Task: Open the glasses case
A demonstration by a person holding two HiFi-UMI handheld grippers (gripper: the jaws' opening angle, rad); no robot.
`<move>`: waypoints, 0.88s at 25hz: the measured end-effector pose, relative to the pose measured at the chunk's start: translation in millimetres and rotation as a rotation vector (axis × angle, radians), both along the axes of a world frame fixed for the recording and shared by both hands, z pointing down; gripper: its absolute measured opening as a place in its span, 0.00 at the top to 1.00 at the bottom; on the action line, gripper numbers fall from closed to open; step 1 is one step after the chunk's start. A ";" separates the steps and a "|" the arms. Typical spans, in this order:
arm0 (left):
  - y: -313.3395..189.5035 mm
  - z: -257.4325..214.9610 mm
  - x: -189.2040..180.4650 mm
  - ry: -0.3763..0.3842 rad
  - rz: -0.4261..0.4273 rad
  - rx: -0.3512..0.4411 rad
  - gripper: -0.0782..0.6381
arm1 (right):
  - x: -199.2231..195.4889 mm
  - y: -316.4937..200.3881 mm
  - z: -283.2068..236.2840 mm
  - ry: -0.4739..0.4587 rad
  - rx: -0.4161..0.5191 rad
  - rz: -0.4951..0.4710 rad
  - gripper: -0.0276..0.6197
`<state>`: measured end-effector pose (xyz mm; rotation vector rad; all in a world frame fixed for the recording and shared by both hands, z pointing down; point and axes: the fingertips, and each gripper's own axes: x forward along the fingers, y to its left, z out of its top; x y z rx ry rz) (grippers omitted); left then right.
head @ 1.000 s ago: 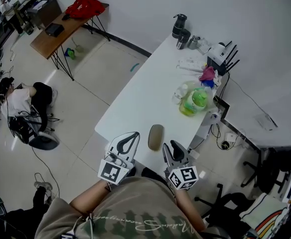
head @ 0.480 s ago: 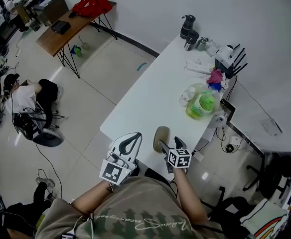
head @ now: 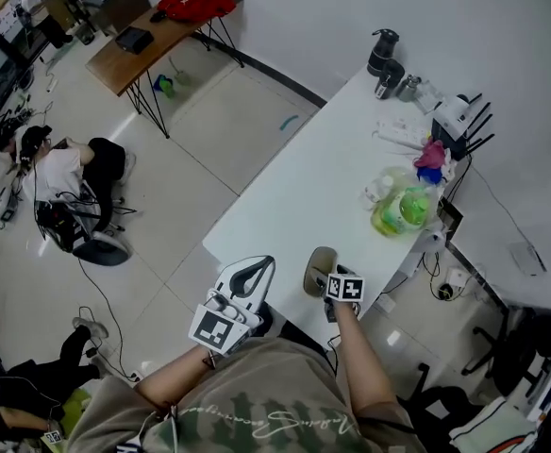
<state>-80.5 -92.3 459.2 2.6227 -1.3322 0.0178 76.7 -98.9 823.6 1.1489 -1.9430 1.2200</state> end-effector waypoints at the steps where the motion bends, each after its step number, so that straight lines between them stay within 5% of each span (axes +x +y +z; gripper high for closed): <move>1: -2.0 -2.6 -0.6 0.014 0.000 -0.007 0.88 | -2.7 0.6 4.6 -0.018 -0.018 0.008 0.36; 7: -11.5 -10.9 -3.2 0.028 -0.011 -0.004 0.88 | -25.8 0.7 18.9 -0.112 -0.101 0.020 0.36; 16: -15.8 12.3 -4.1 0.021 -0.016 -0.072 0.88 | -32.1 0.7 15.3 -0.157 -0.093 0.049 0.37; 19: -18.8 28.3 -1.5 0.043 -0.011 -0.114 0.88 | -30.0 -5.8 -11.7 -0.233 -0.034 0.054 0.37; 22: -21.1 41.4 -2.0 0.064 -0.008 -0.130 0.88 | -22.9 -15.1 -67.9 -0.406 0.087 0.110 0.37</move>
